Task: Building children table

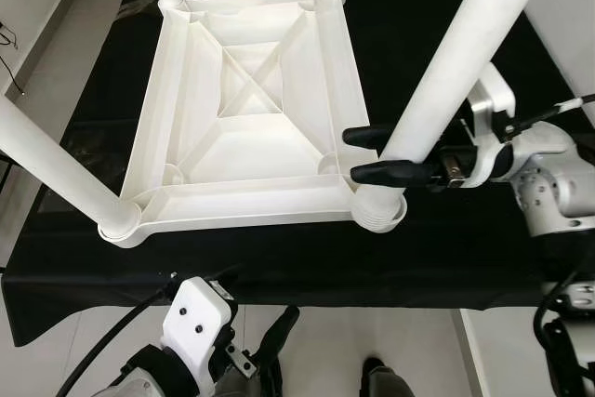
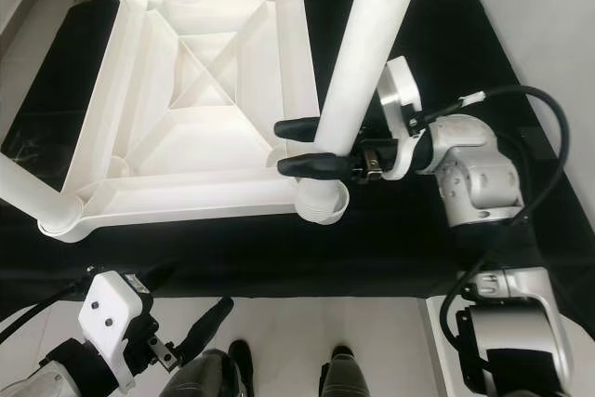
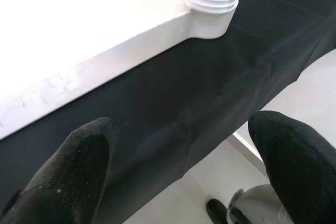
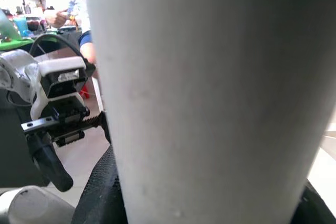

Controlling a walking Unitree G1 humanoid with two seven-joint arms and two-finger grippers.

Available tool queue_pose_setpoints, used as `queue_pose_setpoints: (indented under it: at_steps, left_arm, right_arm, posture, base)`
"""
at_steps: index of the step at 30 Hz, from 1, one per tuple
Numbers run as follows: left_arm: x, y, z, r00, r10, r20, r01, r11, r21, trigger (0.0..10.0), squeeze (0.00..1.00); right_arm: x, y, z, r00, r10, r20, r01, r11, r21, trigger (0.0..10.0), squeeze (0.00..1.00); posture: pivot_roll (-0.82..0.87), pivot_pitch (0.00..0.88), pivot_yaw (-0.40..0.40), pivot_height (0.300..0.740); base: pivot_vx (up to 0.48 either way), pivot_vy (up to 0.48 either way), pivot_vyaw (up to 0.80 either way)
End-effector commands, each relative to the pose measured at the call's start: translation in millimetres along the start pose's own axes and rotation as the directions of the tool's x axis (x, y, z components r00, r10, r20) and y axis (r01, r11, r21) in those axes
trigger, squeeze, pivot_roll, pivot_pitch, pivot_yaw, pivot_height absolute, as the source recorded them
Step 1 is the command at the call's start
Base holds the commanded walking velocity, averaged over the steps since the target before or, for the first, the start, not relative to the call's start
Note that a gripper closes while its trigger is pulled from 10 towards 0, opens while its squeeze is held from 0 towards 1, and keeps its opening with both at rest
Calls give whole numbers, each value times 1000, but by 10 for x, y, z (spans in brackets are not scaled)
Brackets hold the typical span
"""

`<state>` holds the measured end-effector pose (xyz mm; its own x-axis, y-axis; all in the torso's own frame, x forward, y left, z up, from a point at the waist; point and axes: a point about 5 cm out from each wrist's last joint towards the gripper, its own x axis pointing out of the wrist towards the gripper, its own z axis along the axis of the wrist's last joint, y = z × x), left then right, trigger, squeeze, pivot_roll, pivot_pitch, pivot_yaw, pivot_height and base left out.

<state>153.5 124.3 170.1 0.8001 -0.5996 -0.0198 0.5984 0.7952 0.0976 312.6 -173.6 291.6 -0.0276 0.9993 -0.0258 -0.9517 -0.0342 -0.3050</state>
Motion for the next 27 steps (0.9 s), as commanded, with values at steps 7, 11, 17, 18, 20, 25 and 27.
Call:
queue_pose_setpoints:
  at_steps: [7,11,17,18,20,25,27]
  left_arm:
    - [-123,-5,-12,999,-3,-52,4,1000,14,10000,0]
    - [-148,-2,-12,998,-3,-62,4,1000,13,10000,0]
    - [-180,6,-10,997,-8,-77,9,1000,10,10000,0]
    - [-180,6,-10,997,-8,-77,9,1000,10,10000,0]
    - [-187,11,-10,997,-9,-80,10,1000,11,10000,0]
    - [-208,24,-13,996,-14,-89,16,1000,12,10000,0]
    - [-216,35,-18,996,-16,-93,17,1000,13,10000,0]
  right_arm:
    - [14,-167,-99,999,-15,-48,16,1000,19,10000,0]
    - [-53,-195,-44,998,-21,-51,21,1000,8,10000,0]
    - [-141,-135,-12,998,-5,-62,5,1000,9,10000,0]
    - [-141,-135,-12,998,-5,-62,5,1000,9,10000,0]
    - [-147,-108,-8,998,5,-65,-5,1000,12,10000,0]
    - [-173,-47,1,997,30,-71,-29,999,21,10000,0]
    - [-191,-15,5,996,39,-75,-37,999,29,10000,0]
  posture:
    - [25,371,110,740]
    - [32,379,116,740]
    - [44,389,134,740]
    - [44,389,134,740]
    - [46,390,139,740]
    - [46,391,148,740]
    - [46,389,151,740]
  base:
    - [0,0,0]
    - [0,0,0]
    - [0,0,0]
    - [0,0,0]
    - [0,0,0]
    - [0,0,0]
    - [0,0,0]
